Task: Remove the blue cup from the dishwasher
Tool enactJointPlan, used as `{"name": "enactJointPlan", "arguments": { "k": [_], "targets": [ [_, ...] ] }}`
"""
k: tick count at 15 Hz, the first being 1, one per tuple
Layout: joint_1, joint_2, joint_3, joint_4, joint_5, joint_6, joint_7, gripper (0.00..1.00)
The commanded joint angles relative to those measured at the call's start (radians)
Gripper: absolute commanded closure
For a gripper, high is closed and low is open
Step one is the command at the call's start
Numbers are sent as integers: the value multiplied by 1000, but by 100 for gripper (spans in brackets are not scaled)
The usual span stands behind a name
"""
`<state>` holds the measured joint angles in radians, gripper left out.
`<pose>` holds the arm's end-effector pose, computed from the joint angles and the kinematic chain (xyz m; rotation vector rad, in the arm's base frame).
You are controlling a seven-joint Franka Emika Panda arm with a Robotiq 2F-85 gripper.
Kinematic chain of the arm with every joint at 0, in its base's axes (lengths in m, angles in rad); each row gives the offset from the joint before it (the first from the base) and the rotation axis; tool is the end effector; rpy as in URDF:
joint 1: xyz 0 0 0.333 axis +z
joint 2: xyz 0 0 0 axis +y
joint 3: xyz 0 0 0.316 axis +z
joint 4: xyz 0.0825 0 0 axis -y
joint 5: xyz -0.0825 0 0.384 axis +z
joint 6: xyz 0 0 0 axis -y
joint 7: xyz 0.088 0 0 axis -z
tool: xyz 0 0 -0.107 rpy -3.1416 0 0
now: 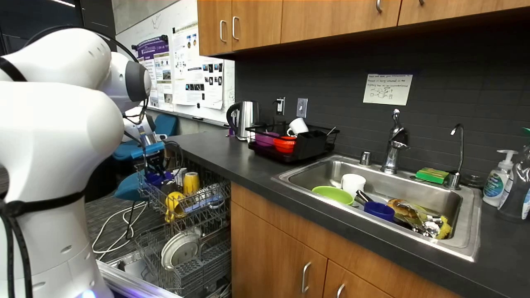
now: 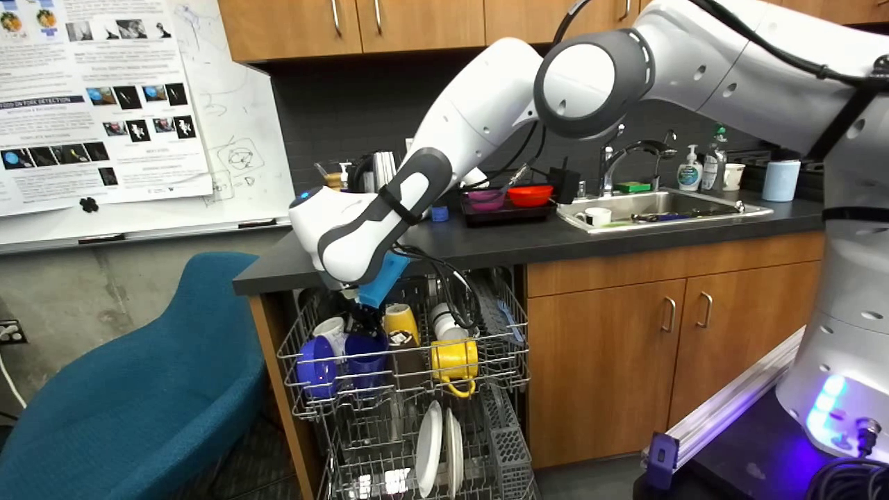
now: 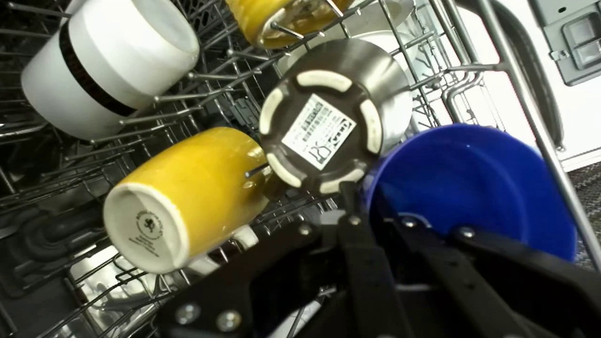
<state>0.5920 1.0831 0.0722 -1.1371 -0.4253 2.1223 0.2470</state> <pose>0.6138 0.4367 0.1298 2.7069 0.8722 0.0605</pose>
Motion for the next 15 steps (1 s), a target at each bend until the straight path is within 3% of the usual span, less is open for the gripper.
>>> {"name": "enactJointPlan", "arguments": {
  "k": [1,8,15],
  "targets": [
    [-32,-60,31,-83,42,-1,-5,98],
    [-83,-124,95,-123,124,-17,-9,98],
    [-88,-165,120,-119,131,42,26,98]
  ]
}}
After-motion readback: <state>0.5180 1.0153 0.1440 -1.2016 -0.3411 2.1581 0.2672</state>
